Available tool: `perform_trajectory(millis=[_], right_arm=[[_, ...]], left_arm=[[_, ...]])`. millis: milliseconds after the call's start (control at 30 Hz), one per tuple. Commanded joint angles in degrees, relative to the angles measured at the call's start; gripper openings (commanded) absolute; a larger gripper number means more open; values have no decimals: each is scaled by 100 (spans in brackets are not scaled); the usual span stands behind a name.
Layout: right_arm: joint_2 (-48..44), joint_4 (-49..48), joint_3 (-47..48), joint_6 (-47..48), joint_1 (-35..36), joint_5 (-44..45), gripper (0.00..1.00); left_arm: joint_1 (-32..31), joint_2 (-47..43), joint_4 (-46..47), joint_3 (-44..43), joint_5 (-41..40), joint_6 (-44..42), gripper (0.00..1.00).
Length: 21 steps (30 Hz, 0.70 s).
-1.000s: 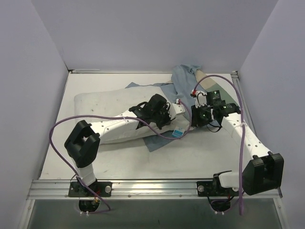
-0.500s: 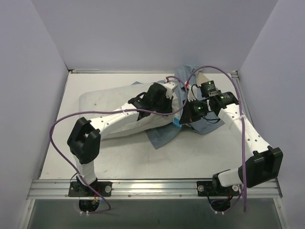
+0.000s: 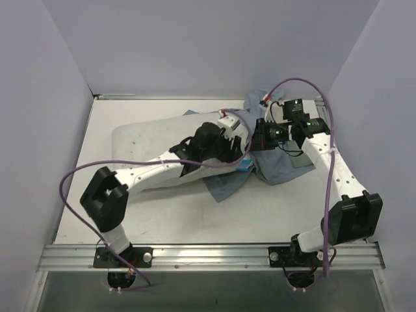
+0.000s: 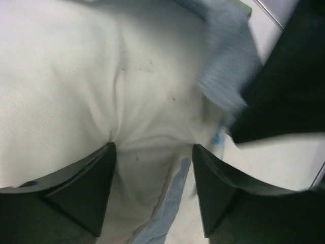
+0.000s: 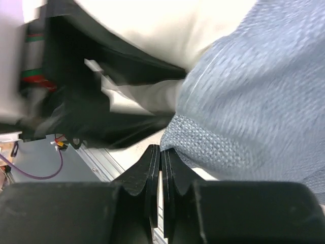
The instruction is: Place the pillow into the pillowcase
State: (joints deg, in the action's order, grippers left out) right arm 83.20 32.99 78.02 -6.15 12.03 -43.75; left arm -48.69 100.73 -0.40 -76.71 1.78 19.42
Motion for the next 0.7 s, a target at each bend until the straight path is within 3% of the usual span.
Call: perform_trajectory(millis=[0,33,67,100,300,467,533,600,633,667], right_arm=[[118,-153,-120,237,27,155,0],[161,-144,-129,237,1,182,0],[170,-127,-155,237,-25,261,0],[153,-100,-173,246,-17,314,0],[-23,-100,-436,246,53,332,0],[-234,-47,-708,106,97,191,0],[-295,-47,-849,79,203,25,0],[-348,-117,-885,62,343,7,0],[-287,-326,-850,35,413,-107,0],[-234,-477,-797,-8,449,-134,0]], left_arm=[[-79,-1009,289,427,742,-1832,74],[-141,-1264,60,542,945,-2393,85],[-246,-1362,-238,769,956,-3295,88],[-386,-1441,-502,902,956,-3722,97],[-721,-1320,-400,1614,174,-5719,97],[-669,-617,917,1923,-546,-6459,97],[-660,-143,1366,1609,-775,-6381,86],[-625,95,1316,1221,-724,-5750,69],[-598,235,1202,715,-610,-5060,44],[-563,272,1053,484,-470,-4653,29]])
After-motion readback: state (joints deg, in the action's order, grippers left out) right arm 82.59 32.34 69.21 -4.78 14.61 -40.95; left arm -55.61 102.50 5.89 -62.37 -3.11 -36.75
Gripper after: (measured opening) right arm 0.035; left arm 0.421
